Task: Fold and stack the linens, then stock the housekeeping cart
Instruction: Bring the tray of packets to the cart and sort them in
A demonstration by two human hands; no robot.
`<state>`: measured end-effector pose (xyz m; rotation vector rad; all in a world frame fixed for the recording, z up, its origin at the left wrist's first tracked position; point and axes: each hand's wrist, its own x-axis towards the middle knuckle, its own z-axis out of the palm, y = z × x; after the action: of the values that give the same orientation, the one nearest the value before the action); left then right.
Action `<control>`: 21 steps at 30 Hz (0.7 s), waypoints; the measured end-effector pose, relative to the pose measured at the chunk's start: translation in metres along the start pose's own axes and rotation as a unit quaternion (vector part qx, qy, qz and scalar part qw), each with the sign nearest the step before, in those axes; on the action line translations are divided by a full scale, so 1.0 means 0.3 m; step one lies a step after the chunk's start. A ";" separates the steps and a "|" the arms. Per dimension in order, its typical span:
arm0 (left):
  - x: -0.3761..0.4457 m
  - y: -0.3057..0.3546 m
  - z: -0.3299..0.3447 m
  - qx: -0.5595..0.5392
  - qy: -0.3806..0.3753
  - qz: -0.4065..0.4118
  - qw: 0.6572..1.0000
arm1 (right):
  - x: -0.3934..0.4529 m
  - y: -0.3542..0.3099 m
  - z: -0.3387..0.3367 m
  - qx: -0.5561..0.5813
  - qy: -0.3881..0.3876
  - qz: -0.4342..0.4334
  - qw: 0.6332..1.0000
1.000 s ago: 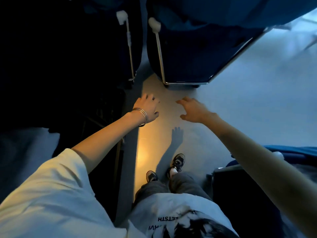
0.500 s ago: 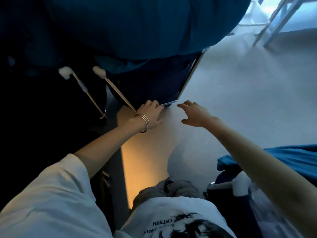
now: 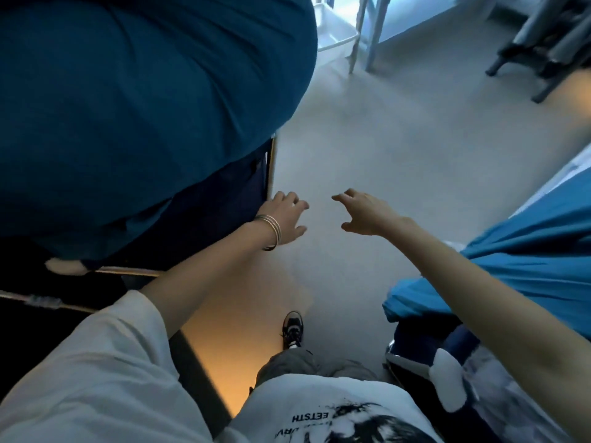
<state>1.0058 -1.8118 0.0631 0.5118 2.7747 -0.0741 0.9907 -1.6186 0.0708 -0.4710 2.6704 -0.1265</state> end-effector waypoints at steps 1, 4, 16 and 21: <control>0.045 -0.015 -0.016 0.007 0.001 0.013 1.000 | 0.022 0.011 -0.015 0.006 0.004 0.012 1.000; 0.170 -0.039 -0.058 0.019 -0.007 0.049 0.999 | 0.085 0.041 -0.050 0.017 0.008 0.039 0.999; 0.502 -0.072 -0.105 0.038 -0.033 0.089 0.995 | 0.342 0.200 -0.111 0.056 -0.003 0.070 0.996; 0.684 -0.038 -0.122 0.042 -0.048 0.077 0.995 | 0.474 0.355 -0.140 0.062 -0.012 0.053 0.997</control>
<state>0.8091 -1.7488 0.0326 0.7232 2.6367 -0.1762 0.8191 -1.5671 0.0361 -0.2901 2.6375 -0.2510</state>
